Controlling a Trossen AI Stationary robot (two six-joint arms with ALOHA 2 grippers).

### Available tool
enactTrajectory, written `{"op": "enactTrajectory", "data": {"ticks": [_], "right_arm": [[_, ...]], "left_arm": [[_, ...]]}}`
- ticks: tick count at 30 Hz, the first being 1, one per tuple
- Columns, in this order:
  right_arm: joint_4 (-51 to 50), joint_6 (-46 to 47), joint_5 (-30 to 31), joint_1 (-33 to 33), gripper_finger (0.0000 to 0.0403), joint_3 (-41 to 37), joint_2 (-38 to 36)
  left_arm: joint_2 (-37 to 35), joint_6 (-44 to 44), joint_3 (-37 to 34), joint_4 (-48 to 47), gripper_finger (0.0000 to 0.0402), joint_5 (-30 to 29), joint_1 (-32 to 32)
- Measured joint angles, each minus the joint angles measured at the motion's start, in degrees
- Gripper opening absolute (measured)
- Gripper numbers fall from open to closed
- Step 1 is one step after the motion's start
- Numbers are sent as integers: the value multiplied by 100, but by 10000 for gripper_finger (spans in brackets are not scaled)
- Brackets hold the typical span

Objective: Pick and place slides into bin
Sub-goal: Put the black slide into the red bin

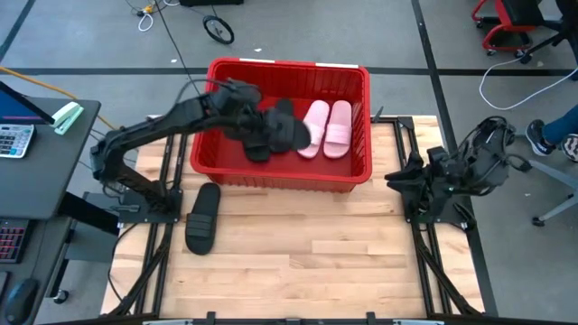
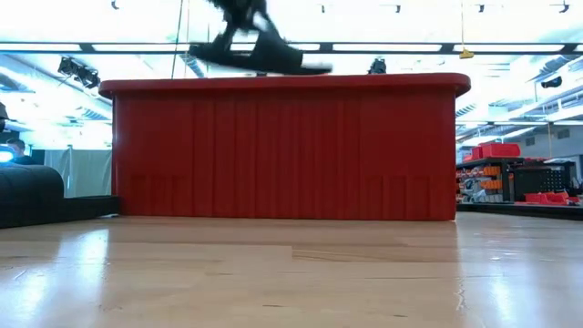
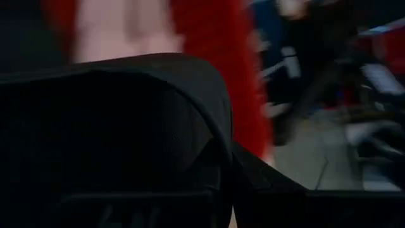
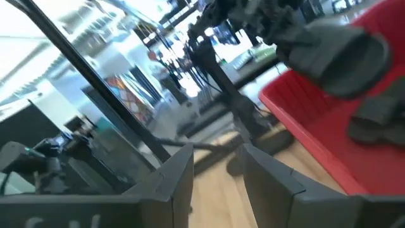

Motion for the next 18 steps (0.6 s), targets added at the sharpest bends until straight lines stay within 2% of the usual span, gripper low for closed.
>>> {"op": "enactTrajectory", "data": {"ticks": [8,11,18], "right_arm": [[-536,564,-2,0,139,-1,50],[-552,569,-3,0,139,-1,67],[-570,690,0,0,139,-1,83]], "left_arm": [[9,-1691,-1970,812,14,631,260],[9,-1912,-2436,1296,15,688,340],[2,-2536,-3356,1284,42,646,743]]}}
